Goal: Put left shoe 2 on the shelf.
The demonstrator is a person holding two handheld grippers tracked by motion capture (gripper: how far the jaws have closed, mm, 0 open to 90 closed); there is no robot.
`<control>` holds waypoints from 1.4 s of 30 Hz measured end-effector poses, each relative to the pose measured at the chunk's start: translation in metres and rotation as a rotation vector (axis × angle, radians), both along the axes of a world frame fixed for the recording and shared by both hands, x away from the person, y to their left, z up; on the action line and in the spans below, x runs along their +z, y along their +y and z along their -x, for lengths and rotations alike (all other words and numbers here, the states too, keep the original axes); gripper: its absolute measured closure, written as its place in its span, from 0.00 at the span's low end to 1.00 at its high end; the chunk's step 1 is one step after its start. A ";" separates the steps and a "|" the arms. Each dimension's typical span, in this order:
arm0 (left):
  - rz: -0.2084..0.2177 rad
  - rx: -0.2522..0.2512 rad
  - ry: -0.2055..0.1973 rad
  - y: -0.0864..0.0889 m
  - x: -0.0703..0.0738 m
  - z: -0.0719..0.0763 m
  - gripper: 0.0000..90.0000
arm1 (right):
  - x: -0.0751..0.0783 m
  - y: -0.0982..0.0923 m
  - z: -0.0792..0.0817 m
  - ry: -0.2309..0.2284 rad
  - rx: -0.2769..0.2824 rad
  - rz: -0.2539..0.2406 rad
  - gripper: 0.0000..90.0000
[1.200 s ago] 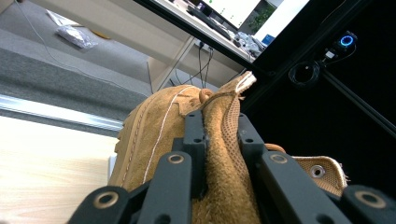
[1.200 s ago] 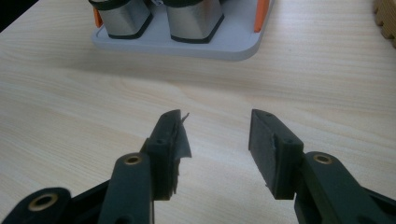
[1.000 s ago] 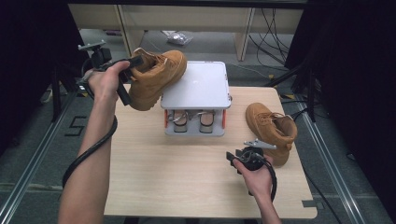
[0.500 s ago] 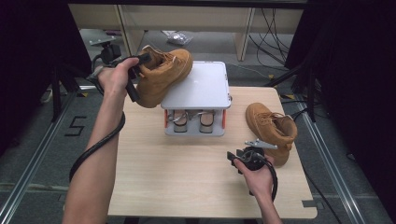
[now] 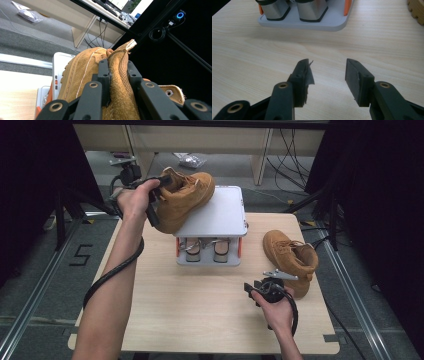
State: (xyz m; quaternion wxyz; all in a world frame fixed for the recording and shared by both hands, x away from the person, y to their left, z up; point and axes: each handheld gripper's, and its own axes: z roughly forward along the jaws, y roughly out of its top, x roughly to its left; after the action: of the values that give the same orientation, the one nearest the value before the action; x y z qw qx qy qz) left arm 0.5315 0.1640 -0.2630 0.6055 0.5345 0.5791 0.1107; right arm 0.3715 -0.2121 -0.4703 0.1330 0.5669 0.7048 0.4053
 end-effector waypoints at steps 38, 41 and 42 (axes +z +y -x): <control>-0.028 0.005 -0.108 0.056 -0.017 0.048 0.79 | 0.018 0.014 0.002 -0.064 0.049 0.018 0.89; -0.052 -0.018 -0.095 0.063 -0.028 0.053 0.91 | 0.024 0.019 0.000 -0.069 0.059 0.030 0.94; -0.096 -0.024 -0.084 0.068 -0.039 0.056 0.95 | 0.029 0.027 -0.003 -0.081 0.068 0.029 0.97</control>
State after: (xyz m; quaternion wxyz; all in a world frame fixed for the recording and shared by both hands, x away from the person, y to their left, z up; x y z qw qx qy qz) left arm 0.4756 0.2318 -0.3025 0.6043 0.5647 0.5407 0.1536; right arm 0.3745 -0.1851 -0.4409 0.1561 0.5237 0.7234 0.4219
